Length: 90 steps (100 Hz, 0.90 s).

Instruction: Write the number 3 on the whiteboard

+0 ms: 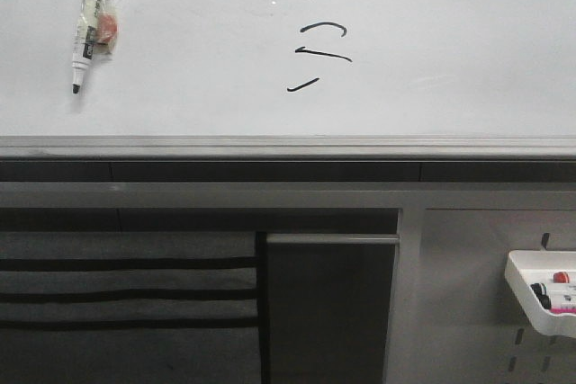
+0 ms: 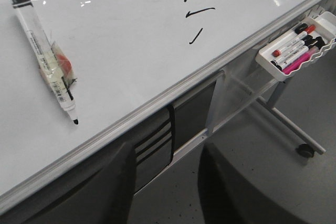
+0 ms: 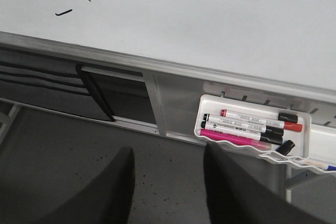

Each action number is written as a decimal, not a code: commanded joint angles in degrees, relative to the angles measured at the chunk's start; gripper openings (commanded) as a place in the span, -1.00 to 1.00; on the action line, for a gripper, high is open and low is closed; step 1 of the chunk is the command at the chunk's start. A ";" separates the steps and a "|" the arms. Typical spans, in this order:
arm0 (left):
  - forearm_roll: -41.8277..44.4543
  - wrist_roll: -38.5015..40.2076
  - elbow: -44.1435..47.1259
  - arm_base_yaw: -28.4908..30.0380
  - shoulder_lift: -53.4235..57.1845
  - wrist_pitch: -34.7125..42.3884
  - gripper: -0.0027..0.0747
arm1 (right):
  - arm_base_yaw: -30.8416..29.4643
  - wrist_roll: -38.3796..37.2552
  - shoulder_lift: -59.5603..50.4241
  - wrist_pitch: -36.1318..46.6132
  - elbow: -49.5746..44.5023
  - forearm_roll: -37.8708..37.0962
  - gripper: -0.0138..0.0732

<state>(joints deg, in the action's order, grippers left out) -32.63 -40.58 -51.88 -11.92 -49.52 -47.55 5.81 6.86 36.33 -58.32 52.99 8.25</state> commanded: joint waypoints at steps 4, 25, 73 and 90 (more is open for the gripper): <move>-0.34 3.74 2.47 0.22 5.51 2.52 -0.30 | -0.38 -1.54 -5.56 9.21 -5.93 -0.24 -0.07; -0.25 4.67 11.50 0.22 12.39 11.73 -0.84 | -0.38 -1.54 -14.83 17.66 -14.54 2.60 -0.63; -1.49 4.90 15.37 0.22 12.94 19.67 -0.98 | -0.38 -1.54 -17.11 19.91 -18.46 2.60 -0.85; -1.49 4.90 15.37 0.05 13.37 19.67 -0.98 | -0.38 -1.54 -17.11 19.91 -18.46 2.60 -0.85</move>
<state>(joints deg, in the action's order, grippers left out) -32.22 -36.47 -34.91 -11.92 -36.58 -31.57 5.81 5.37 18.89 -42.82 33.21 10.34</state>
